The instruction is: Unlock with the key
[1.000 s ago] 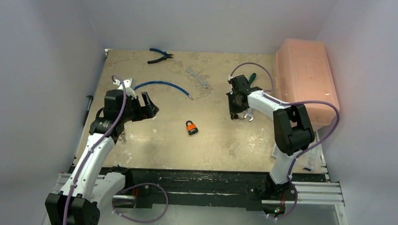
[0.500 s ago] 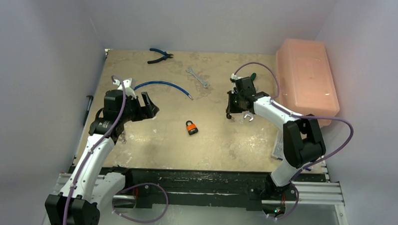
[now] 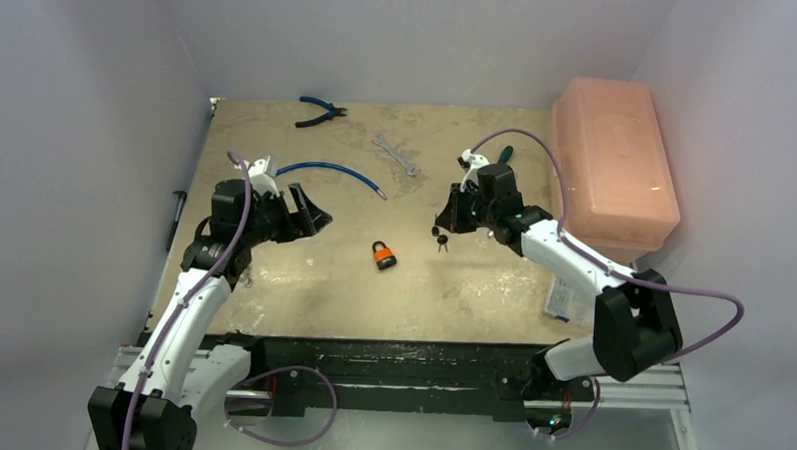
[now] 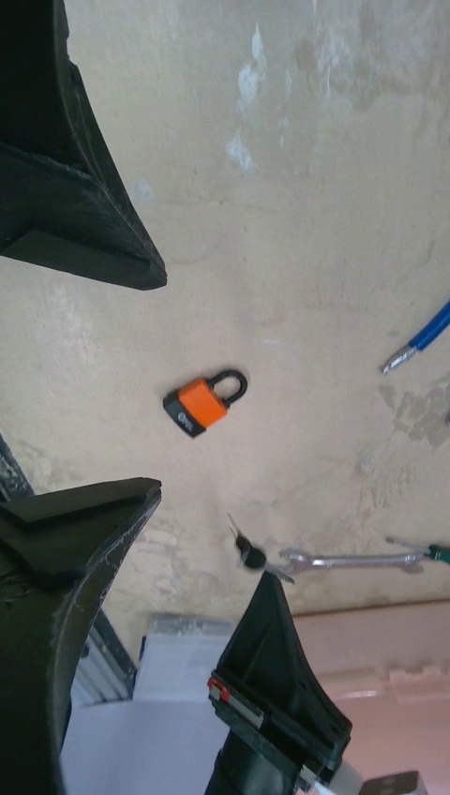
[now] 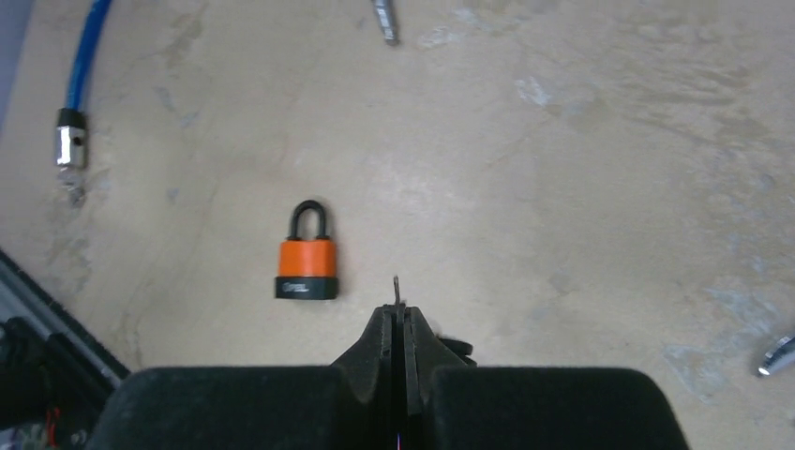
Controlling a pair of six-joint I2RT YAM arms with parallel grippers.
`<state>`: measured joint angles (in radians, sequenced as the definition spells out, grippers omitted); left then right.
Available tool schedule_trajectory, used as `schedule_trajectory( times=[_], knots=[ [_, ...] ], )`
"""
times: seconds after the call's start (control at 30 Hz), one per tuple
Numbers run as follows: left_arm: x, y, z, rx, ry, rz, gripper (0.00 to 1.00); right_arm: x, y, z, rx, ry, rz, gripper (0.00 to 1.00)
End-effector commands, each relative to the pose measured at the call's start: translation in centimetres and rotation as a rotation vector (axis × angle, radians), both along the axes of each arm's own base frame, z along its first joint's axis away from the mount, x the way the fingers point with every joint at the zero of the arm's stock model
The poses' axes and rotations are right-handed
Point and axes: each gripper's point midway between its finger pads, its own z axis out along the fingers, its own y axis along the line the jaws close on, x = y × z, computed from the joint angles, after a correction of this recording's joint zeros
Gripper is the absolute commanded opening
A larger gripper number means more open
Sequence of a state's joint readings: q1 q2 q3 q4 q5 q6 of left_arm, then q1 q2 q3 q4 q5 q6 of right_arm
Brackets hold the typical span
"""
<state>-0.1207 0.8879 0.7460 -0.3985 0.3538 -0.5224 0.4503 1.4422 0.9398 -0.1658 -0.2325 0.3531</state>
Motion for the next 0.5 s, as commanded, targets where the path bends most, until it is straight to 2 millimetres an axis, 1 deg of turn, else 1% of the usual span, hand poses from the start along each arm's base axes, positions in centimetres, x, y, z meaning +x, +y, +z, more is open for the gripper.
schedule_trajectory(
  times=[0.0,0.07,0.17,0.23,0.3,0.37,0.4,0.43,0.47],
  knots=[
    [-0.1,-3.6,3.2,-0.170,-0.061,-0.071,0.77,-1.0,3.0,4.4,0.123,-0.135,0.102,0.00],
    [-0.1,-5.0,3.6,-0.189,-0.070,-0.088,0.77,-1.8,3.8,5.5,0.149,-0.166,0.128,0.00],
    [-0.1,-7.2,3.3,-0.215,-0.043,-0.107,0.73,-2.9,4.6,7.0,0.194,-0.200,0.150,0.00],
    [-0.2,-8.3,3.0,-0.236,-0.016,-0.122,0.71,-3.1,4.7,7.7,0.215,-0.216,0.139,0.00],
    [-0.1,-8.9,2.7,-0.233,-0.005,-0.123,0.70,-3.0,4.6,7.6,0.206,-0.207,0.124,0.00],
    [0.0,-9.1,2.8,-0.219,-0.010,-0.123,0.70,-2.8,4.0,6.6,0.143,-0.174,0.090,0.00],
    [0.1,-9.0,2.8,-0.203,-0.014,-0.123,0.70,-2.7,3.7,5.9,0.101,-0.158,0.075,0.04],
    [0.1,-8.7,2.8,-0.179,-0.014,-0.120,0.70,-2.6,3.3,5.2,0.063,-0.141,0.055,0.23],
    [0.3,-8.3,2.8,-0.144,-0.022,-0.115,0.70,-2.7,3.0,4.5,0.029,-0.119,0.039,0.35]
  ],
)
